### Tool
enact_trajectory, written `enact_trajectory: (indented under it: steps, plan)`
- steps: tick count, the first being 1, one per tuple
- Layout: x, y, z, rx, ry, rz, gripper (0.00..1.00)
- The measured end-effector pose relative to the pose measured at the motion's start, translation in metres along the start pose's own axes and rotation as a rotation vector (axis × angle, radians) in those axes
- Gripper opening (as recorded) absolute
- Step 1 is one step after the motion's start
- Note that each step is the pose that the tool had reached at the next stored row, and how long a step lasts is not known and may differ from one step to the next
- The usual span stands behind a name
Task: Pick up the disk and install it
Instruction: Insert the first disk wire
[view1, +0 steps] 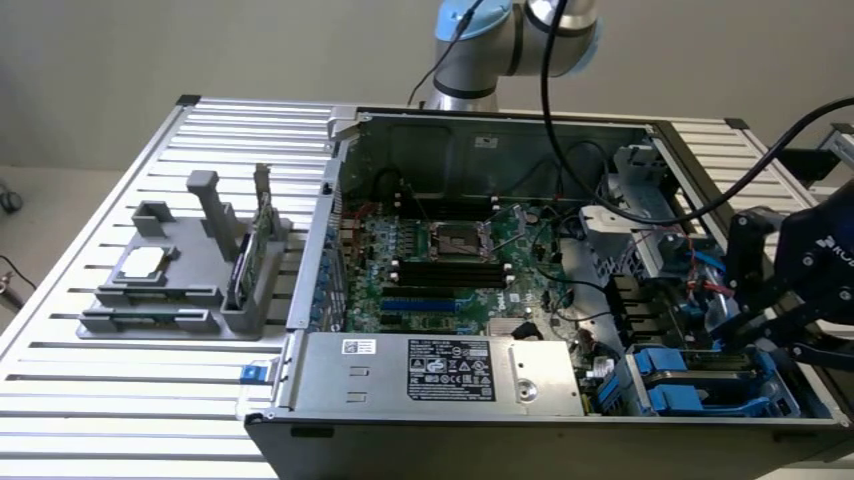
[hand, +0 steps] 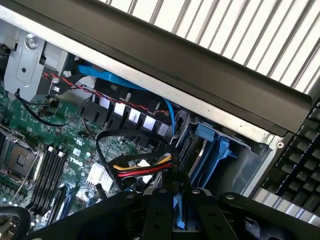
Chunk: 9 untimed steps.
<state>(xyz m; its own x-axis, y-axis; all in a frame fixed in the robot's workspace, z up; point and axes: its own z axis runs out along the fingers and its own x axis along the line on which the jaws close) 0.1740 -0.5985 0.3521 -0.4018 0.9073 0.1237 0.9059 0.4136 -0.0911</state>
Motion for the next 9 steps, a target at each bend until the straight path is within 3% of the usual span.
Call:
enact_trajectory:
  steps: [2, 3, 4, 6, 9]
  plan:
    - [0.0043, 0.0019, 0.0003, 0.0087, -0.0196, 0.003, 0.16]
    - [0.0062, 0.0028, 0.0007, 0.0121, -0.0272, 0.004, 0.16]
    - [0.0075, 0.0033, 0.0008, 0.0138, -0.0309, 0.005, 0.16]
    - [0.0089, 0.0040, 0.0010, 0.0152, -0.0332, 0.008, 0.16]
    - [0.0094, 0.0043, 0.0012, 0.0147, -0.0315, 0.026, 0.16]
